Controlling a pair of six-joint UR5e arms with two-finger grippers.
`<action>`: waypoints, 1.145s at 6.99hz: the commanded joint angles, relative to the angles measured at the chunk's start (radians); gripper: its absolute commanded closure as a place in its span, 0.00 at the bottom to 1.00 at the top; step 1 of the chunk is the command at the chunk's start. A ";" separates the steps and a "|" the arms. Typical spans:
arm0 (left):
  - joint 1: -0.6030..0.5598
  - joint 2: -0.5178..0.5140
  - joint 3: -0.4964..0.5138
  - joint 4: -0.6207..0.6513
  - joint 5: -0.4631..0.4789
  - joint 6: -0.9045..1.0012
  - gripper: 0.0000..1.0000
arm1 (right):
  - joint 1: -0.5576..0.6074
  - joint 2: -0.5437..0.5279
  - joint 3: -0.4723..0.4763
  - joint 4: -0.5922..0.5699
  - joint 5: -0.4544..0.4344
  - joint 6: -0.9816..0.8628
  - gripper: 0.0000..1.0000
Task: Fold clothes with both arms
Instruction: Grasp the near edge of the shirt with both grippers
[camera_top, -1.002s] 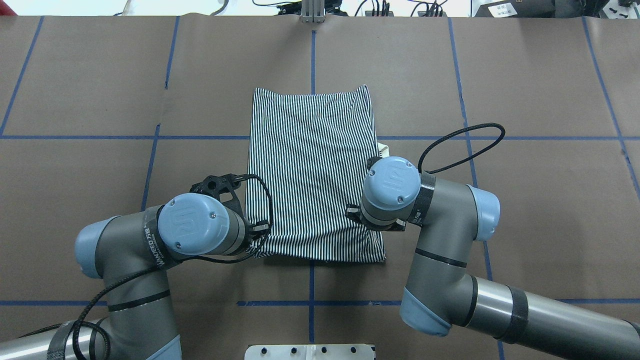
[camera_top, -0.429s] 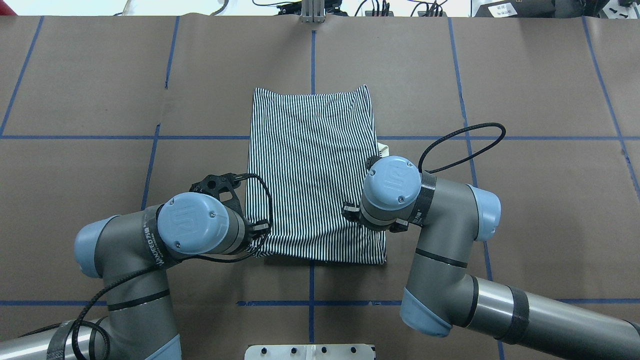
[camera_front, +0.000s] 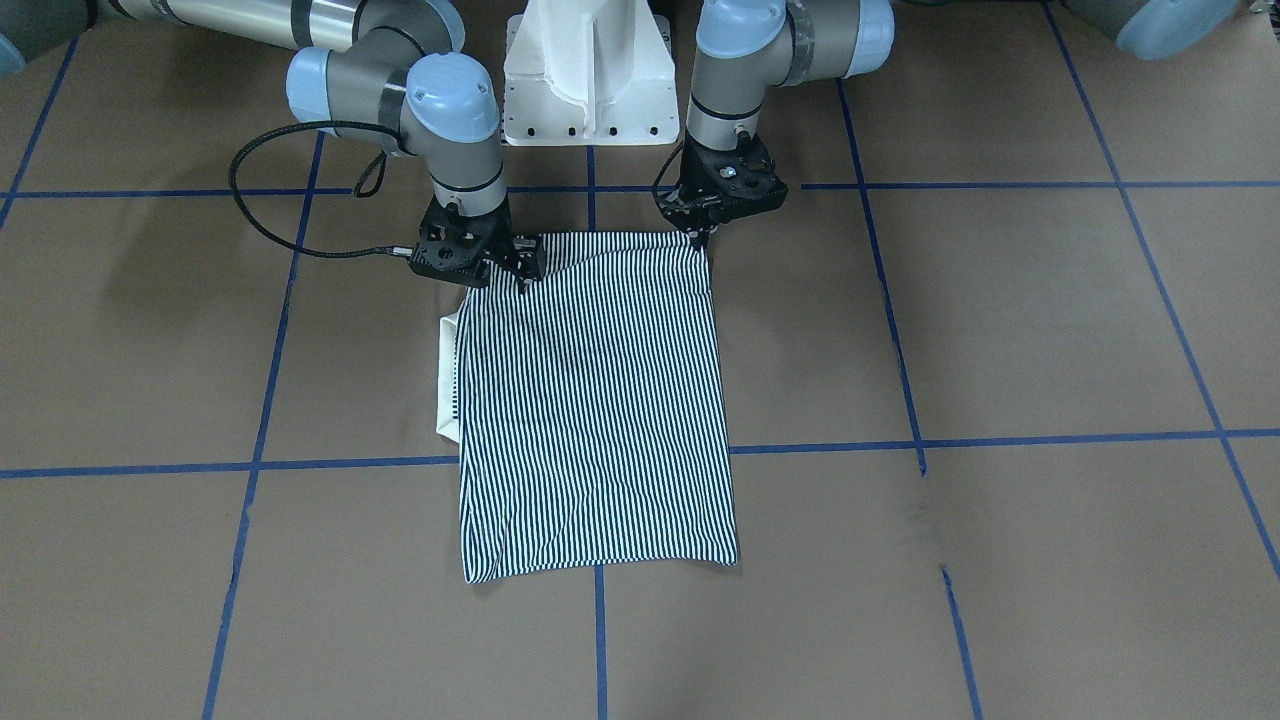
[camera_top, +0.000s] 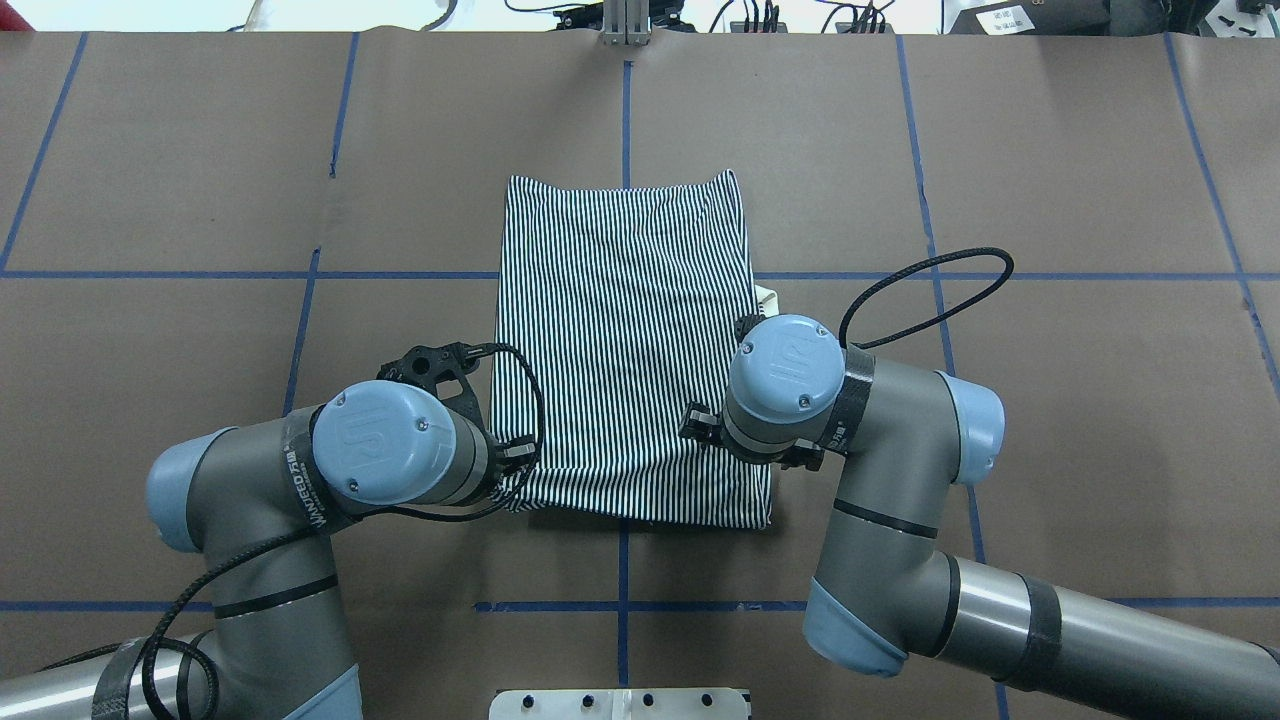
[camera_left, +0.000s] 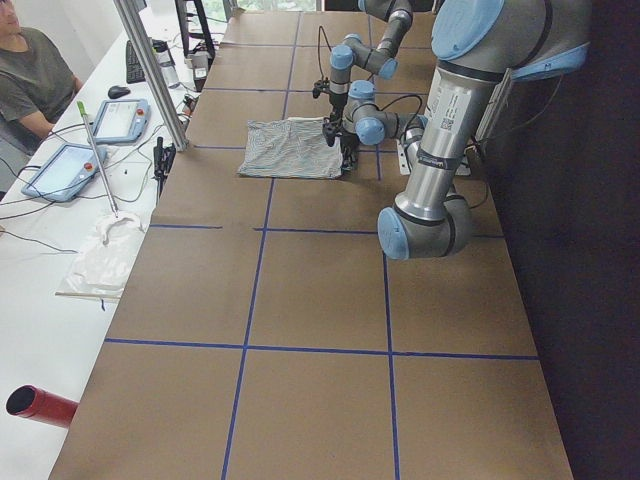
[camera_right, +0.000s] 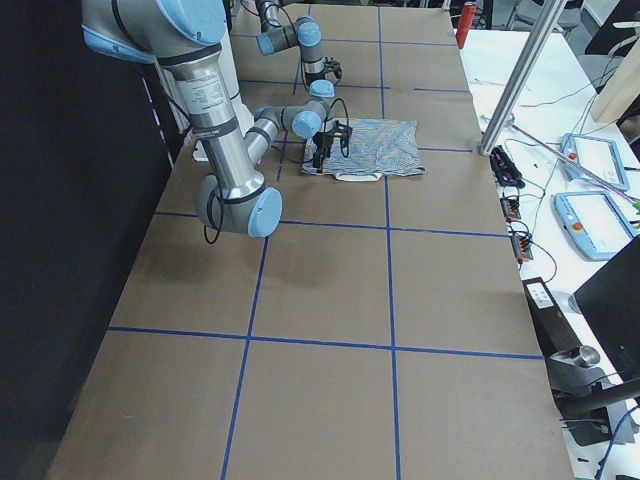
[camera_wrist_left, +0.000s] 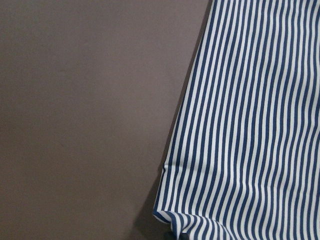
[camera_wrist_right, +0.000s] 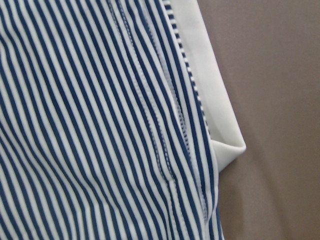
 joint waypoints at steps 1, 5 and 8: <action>0.000 0.000 0.000 0.000 0.000 0.000 1.00 | -0.001 0.003 -0.004 0.000 0.000 0.000 0.15; -0.002 0.000 0.000 0.000 0.002 0.000 1.00 | -0.001 0.007 -0.006 0.000 0.000 -0.002 1.00; -0.005 0.000 0.002 0.000 0.002 0.000 1.00 | -0.001 0.018 -0.006 -0.002 0.000 -0.005 1.00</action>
